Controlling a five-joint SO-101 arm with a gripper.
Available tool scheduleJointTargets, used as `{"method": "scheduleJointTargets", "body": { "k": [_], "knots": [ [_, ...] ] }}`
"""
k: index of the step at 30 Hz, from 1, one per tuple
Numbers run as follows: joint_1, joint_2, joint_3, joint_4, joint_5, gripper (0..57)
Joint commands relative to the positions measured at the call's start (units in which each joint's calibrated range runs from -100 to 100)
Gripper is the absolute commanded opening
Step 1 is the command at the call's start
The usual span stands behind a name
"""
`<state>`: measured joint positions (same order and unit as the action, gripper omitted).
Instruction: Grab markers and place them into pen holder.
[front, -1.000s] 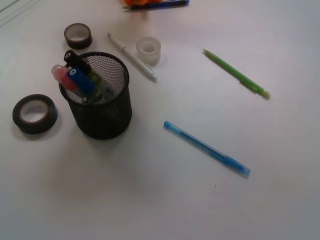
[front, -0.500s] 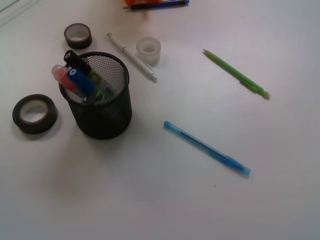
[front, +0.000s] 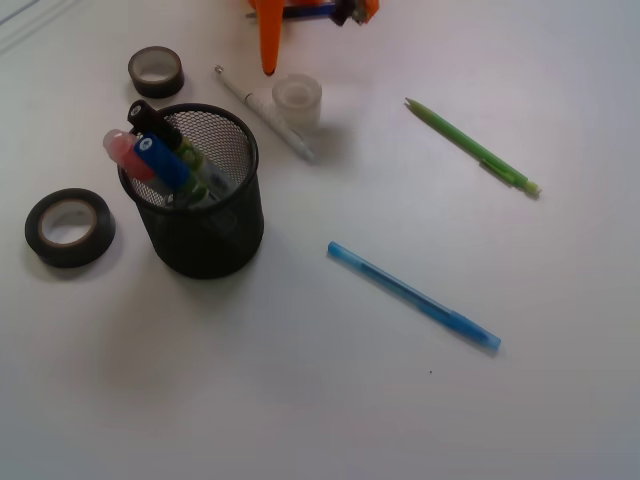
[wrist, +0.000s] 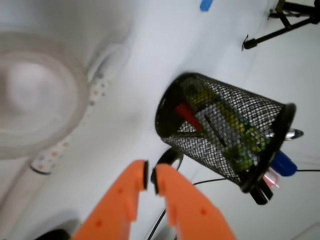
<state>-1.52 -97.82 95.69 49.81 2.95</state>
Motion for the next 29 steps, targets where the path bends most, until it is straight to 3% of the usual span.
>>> {"method": "scheduleJointTargets", "body": {
  "k": [1, 29],
  "knots": [
    [-0.46, -1.07, -0.04, -0.20, -0.24, 1.3],
    [-0.17, -1.07, 0.33, 0.06, -3.08, 1.3]
  ]
}}
